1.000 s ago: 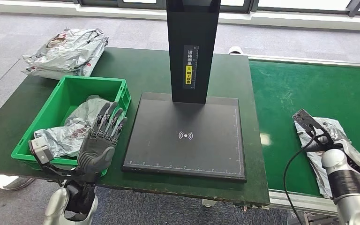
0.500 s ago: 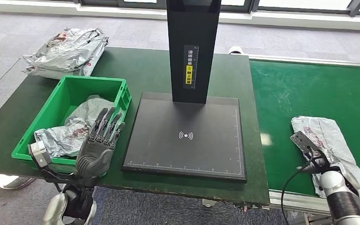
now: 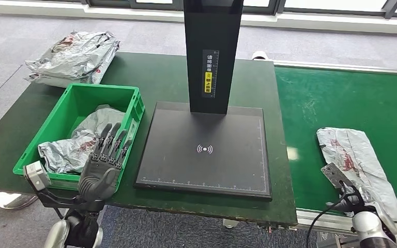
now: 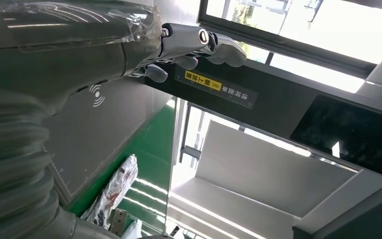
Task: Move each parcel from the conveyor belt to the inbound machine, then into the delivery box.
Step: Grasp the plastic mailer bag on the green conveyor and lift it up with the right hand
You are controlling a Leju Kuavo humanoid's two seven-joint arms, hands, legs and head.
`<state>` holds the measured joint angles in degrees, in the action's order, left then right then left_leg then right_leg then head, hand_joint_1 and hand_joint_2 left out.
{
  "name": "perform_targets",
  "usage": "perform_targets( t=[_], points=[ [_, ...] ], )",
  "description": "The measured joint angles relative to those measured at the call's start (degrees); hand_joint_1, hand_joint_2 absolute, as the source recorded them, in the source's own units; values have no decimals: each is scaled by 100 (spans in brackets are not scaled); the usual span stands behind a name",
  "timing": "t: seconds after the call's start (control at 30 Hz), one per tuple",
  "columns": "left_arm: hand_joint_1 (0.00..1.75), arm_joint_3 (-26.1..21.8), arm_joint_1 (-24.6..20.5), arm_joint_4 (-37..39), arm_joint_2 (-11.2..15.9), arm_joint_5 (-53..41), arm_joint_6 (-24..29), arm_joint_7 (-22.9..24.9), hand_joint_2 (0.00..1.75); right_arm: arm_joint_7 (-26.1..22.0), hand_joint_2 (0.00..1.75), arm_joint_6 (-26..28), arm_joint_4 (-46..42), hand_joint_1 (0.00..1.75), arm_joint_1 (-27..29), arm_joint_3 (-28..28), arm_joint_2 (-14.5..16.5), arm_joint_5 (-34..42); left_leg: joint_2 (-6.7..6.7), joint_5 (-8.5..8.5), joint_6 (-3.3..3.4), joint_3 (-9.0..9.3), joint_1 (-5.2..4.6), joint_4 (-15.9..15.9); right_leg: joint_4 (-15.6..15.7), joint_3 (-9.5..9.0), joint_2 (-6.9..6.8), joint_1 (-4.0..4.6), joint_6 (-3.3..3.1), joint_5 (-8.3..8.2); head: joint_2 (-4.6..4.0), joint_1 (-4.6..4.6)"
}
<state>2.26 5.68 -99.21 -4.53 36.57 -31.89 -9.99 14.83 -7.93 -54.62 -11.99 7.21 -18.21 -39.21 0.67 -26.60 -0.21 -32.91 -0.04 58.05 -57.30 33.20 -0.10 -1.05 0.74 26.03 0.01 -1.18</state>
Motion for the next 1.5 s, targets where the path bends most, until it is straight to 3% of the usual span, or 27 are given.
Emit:
perform_targets(
  t=[0.8,1.5],
  points=[
    [0,-111,219,-145,-137,-13,80,244,175,-27,175,67,-554,0,190,371,66,-223,-2,1,0,-1,0,0,1,5,3,0,1,-1,1,0],
    [0,-112,206,-126,-144,-60,143,304,175,60,175,-392,-718,0,501,372,267,-343,-6,1,0,-2,0,0,1,7,6,0,1,-1,0,0]
  ],
)
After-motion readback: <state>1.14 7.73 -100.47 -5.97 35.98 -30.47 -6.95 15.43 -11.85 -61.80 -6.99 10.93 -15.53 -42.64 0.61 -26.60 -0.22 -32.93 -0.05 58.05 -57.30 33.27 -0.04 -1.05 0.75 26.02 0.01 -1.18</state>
